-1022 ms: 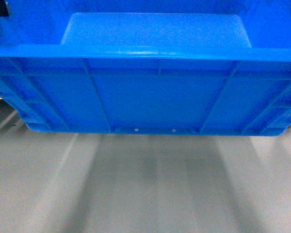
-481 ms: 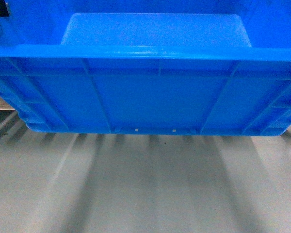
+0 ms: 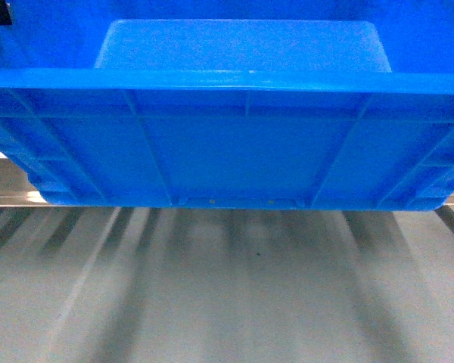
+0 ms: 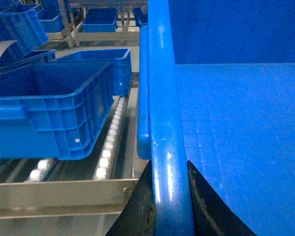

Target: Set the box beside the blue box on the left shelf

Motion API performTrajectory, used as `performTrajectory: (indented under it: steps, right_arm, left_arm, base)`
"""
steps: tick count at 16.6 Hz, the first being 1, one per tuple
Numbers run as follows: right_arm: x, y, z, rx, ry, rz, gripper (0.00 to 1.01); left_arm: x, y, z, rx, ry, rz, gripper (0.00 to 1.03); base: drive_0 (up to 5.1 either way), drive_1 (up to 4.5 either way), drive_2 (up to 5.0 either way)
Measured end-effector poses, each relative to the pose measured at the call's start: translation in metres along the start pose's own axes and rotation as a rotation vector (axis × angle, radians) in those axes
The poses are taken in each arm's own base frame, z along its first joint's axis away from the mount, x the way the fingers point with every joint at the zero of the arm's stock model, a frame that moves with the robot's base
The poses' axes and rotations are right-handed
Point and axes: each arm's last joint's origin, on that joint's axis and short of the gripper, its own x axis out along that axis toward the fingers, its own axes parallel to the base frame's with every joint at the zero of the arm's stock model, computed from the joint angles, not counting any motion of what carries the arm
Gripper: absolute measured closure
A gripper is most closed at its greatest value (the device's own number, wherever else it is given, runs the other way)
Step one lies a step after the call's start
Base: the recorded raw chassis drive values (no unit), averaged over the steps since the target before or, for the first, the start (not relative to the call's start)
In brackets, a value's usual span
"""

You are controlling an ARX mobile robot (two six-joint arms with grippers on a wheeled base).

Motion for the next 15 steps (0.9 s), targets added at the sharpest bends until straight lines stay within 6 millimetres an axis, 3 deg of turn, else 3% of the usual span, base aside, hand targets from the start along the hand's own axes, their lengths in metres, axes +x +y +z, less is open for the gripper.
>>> performTrajectory:
  steps: [15]
  right_arm:
    - [0.0000, 0.0000, 0.0000, 0.000, 0.000, -0.001, 0.92]
  left_arm:
    - [0.0000, 0.0000, 0.0000, 0.001, 0.000, 0.001, 0.93]
  base:
    - [0.1, 4.37, -4.1]
